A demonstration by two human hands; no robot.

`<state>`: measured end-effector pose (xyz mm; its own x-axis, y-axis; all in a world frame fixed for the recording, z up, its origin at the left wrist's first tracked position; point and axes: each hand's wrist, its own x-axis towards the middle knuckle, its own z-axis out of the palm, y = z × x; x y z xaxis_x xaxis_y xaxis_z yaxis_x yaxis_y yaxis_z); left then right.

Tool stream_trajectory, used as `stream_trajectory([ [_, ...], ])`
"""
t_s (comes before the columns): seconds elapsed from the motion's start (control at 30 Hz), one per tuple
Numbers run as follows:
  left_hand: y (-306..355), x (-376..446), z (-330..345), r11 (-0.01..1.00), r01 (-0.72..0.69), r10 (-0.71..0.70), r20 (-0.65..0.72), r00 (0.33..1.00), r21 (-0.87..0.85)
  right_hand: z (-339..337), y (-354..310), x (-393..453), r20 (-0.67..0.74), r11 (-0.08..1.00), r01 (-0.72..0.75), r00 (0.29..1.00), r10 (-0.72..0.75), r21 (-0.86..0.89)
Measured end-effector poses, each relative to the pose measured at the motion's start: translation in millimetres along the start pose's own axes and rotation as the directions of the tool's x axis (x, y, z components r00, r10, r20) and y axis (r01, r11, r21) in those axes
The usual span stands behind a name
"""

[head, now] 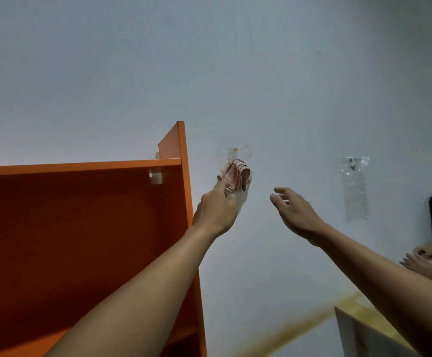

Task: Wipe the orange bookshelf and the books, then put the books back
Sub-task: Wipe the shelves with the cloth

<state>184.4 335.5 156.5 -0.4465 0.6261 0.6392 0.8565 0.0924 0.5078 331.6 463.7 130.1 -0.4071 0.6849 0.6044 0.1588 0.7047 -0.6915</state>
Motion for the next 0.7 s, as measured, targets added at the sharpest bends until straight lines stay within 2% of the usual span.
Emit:
stream_trajectory([
  [0.27, -32.1, 148.1, 71.3, 0.987, 0.13, -0.12, -0.103, 0.987, 0.096, 20.2, 72.4, 169.1, 0.018, 0.998, 0.029, 0.999, -0.03, 0.06],
  [0.5, -51.2, 244.2, 104.5, 0.909, 0.13, -0.063, -0.178, 0.982, 0.396, 64.4, 100.7, 292.1, 0.033, 0.989, 0.095, 0.995, -0.099, 0.115],
  [0.6, -60.4, 267.9, 110.6, 0.842, 0.131, -0.035, -0.189, 0.981, 0.523, 81.2, 105.1, 324.1, 0.063, 0.986, 0.093, 0.993, -0.102, 0.139],
  [0.7, -70.2, 280.5, 113.3, 0.809, 0.124, 0.0, -0.211, 0.977, 0.575, 94.6, 108.7, 342.0, 0.075, 0.981, 0.093, 0.991, -0.107, 0.17],
])
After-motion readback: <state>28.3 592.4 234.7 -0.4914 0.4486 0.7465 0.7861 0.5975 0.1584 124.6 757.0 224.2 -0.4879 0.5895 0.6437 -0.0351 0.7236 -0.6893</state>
